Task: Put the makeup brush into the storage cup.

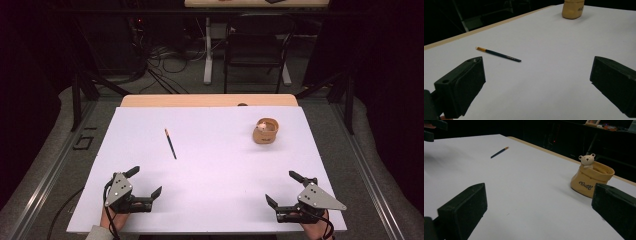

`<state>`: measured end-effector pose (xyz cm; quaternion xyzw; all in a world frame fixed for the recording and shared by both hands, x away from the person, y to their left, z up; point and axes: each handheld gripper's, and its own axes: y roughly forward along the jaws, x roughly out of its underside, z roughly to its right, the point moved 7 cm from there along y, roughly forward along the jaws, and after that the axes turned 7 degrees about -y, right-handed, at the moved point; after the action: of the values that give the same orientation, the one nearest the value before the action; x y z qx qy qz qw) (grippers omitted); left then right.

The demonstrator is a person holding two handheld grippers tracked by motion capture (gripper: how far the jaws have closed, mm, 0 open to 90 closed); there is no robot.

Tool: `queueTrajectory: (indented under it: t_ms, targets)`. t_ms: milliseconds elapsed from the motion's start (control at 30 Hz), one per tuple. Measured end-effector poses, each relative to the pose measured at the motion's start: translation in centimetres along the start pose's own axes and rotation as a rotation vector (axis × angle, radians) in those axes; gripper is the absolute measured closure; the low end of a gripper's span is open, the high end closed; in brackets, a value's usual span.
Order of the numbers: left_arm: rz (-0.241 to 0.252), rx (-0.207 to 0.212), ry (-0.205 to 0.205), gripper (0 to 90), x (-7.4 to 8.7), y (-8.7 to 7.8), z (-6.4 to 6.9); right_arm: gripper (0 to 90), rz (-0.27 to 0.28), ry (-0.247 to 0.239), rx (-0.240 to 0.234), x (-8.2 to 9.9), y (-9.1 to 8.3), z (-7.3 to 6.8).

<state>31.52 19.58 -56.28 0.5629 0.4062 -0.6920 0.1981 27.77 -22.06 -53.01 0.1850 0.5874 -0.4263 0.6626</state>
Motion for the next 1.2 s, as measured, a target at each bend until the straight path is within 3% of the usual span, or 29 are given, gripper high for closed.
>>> queueTrajectory:
  t_ms: [600, 1200]
  targets:
    - [-0.002, -0.005, -0.019, 0.0, -0.6, 2.1, 0.5, 0.0, -0.003, -0.002, -0.001, 0.0, 0.0, -0.1]
    - [-0.012, -0.027, -0.033, 0.0, -1.4, 3.9, 0.1, 0.0, -0.002, -0.004, -0.011, 0.0, 0.0, -0.2]
